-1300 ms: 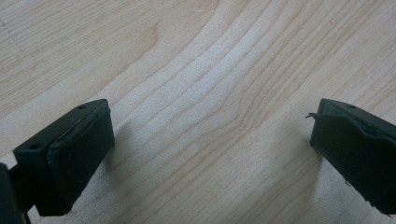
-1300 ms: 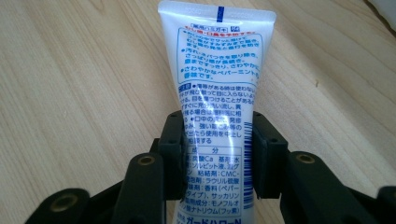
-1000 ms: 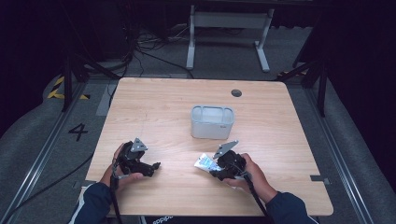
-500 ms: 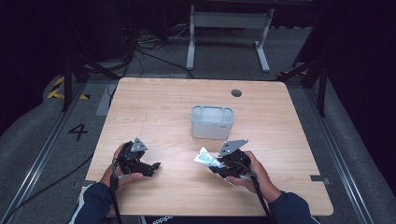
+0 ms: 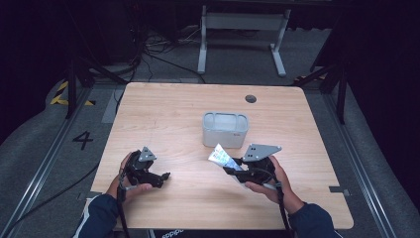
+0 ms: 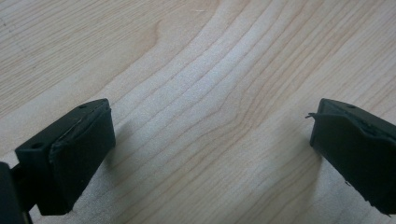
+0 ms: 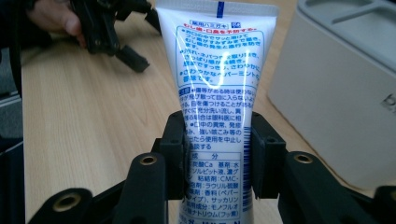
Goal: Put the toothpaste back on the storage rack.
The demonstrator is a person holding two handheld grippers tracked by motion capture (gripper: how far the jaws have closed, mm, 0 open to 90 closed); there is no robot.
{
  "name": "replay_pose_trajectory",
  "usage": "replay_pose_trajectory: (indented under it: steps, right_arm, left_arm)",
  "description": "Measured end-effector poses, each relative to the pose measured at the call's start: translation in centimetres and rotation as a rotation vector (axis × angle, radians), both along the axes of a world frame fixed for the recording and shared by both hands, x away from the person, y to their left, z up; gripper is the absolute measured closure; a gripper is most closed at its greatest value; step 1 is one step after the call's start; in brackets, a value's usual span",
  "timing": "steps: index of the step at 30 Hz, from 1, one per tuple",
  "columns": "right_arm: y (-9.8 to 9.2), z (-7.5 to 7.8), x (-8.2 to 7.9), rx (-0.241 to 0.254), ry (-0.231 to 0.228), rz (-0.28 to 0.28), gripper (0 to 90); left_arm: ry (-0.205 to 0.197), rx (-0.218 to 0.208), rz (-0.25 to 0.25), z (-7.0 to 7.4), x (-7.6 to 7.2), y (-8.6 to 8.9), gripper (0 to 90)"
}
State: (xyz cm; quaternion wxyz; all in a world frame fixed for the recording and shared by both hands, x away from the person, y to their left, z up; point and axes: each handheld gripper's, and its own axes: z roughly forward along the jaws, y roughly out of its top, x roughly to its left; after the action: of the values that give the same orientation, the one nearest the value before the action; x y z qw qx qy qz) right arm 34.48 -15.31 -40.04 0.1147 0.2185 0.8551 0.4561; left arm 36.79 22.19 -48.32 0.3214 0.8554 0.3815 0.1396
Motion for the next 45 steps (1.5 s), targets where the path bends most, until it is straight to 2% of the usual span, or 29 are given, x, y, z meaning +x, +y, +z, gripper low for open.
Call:
replay_pose_trajectory:
  steps: [5, 9, 19, 27, 30, 32, 38, 42, 45]
  right_arm:
    - [-0.6, 0.6, 0.3, 0.061, -0.021, -0.015, 64.7]
    - [-0.9, 1.0, 0.5, 0.091, -0.041, -0.021, 64.6]
    - [-0.8, 2.7, 1.2, 0.126, -0.089, -0.052, 64.4]
    - [-0.3, 3.6, 2.0, 0.124, -0.137, -0.062, 65.1]
    - [-0.3, 4.1, 3.0, 0.146, -0.144, -0.097, 65.0]
    - [-0.3, 4.2, 3.2, 0.147, -0.147, -0.101, 65.0]
    - [-0.2, 5.2, 4.6, 0.190, -0.191, -0.164, 64.9]
    - [0.4, 5.9, 5.7, 0.168, -0.209, -0.167, 64.9]
    - [0.8, 6.2, 6.4, 0.163, -0.203, -0.172, 64.9]
  left_arm:
    - [0.002, 0.001, 0.002, 0.0, 0.0, 0.0, 0.5]
    - [0.003, 0.001, 0.000, 0.0, -0.1, 0.0, 0.5]
    - [0.004, 0.002, -0.001, 0.0, -0.1, 0.0, 0.5]
    - [0.003, 0.002, 0.000, 0.0, -0.1, 0.0, 0.7]
    - [0.001, -0.003, 0.003, 0.0, -0.2, 0.0, 1.0]
    - [0.005, -0.005, 0.002, 0.0, -0.2, 0.0, 1.0]
    - [0.003, -0.003, -0.002, 0.0, -0.2, 0.0, 1.0]
    - [0.001, -0.002, -0.004, 0.0, -0.2, 0.1, 1.0]
    - [0.003, -0.004, -0.005, 0.0, -0.2, 0.1, 1.0]
